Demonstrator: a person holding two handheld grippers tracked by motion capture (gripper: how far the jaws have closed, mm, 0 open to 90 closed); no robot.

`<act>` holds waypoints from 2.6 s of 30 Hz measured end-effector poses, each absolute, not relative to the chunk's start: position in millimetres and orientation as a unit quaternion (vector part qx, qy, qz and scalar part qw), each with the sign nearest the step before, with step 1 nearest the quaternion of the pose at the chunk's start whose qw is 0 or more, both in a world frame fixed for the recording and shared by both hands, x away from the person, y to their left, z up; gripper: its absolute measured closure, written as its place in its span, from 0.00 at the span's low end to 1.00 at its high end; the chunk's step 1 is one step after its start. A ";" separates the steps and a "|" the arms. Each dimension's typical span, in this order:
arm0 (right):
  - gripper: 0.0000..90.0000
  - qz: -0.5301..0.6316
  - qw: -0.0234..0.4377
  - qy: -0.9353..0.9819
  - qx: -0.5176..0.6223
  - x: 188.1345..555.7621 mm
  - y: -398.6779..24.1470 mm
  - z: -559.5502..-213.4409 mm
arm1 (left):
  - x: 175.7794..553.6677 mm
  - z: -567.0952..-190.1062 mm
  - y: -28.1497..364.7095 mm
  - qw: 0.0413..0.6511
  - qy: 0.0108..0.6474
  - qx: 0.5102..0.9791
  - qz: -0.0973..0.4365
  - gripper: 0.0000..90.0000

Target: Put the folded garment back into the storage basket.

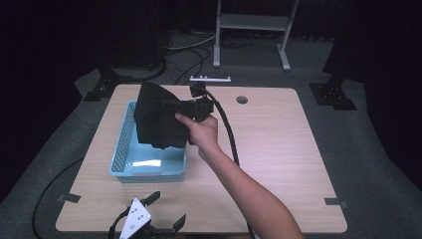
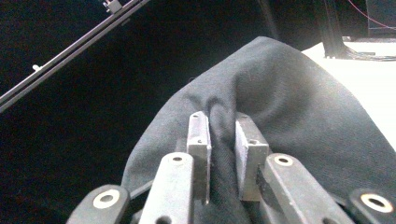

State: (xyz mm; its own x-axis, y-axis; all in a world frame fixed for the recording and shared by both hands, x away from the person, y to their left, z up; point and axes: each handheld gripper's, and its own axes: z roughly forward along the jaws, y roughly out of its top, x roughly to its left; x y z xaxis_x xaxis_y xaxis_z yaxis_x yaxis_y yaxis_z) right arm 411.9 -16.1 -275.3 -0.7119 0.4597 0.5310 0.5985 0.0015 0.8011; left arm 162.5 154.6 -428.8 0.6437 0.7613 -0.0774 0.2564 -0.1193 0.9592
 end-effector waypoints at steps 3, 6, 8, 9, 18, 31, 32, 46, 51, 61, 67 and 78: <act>0.88 -0.598 0.058 -0.707 -0.373 413.1 -11.5 -274.2 | 162.4 -428.6 154.6 0.560 0.356 0.713 0.226 0.00; 0.88 -0.597 0.058 -0.707 -0.375 415.0 -7.2 -273.6 | 162.4 -428.6 154.5 0.560 0.356 0.713 0.225 0.00; 0.88 -0.595 0.057 -0.708 -0.375 416.5 -4.4 -274.2 | 162.4 -428.5 154.6 0.561 0.356 0.713 0.225 0.00; 0.88 -0.594 0.057 -0.709 -0.375 417.4 -3.1 -274.9 | 162.3 -428.5 154.6 0.561 0.355 0.713 0.226 0.00; 0.88 -0.580 0.056 -0.717 -0.382 425.9 7.7 -285.2 | 162.3 -428.2 155.1 0.561 0.356 0.712 0.227 0.00; 0.88 -0.566 0.060 -0.722 -0.394 435.6 13.8 -302.6 | 162.4 -428.2 155.6 0.562 0.358 0.710 0.227 0.00; 0.88 -0.564 0.061 -0.722 -0.396 435.9 14.5 -303.7 | 162.4 -428.2 155.6 0.562 0.358 0.711 0.227 0.00; 0.88 -0.556 0.065 -0.724 -0.402 441.0 22.0 -318.0 | 162.6 -428.0 156.7 0.563 0.359 0.709 0.227 0.00; 0.88 -0.554 0.065 -0.726 -0.402 441.8 24.5 -322.2 | 162.3 -427.9 156.4 0.563 0.358 0.709 0.226 0.00; 0.88 -0.546 0.065 -0.731 -0.404 443.9 30.4 -329.9 | 162.3 -427.8 156.8 0.564 0.360 0.708 0.227 0.00; 0.88 -0.539 0.065 -0.734 -0.408 446.3 32.0 -339.1 | 162.2 -427.6 157.2 0.563 0.359 0.708 0.227 0.00; 0.88 -0.534 0.064 -0.733 -0.416 447.9 36.0 -349.7 | 162.5 -427.8 157.2 0.564 0.360 0.708 0.227 0.00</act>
State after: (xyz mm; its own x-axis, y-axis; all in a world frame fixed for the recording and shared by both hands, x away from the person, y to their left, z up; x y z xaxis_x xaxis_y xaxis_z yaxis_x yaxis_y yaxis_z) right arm 447.9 36.0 -349.7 -0.6451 0.5426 0.5380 0.6789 0.0838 0.7295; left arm 162.5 157.2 -427.8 0.6385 0.7649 -0.0854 0.2535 -0.1042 0.9617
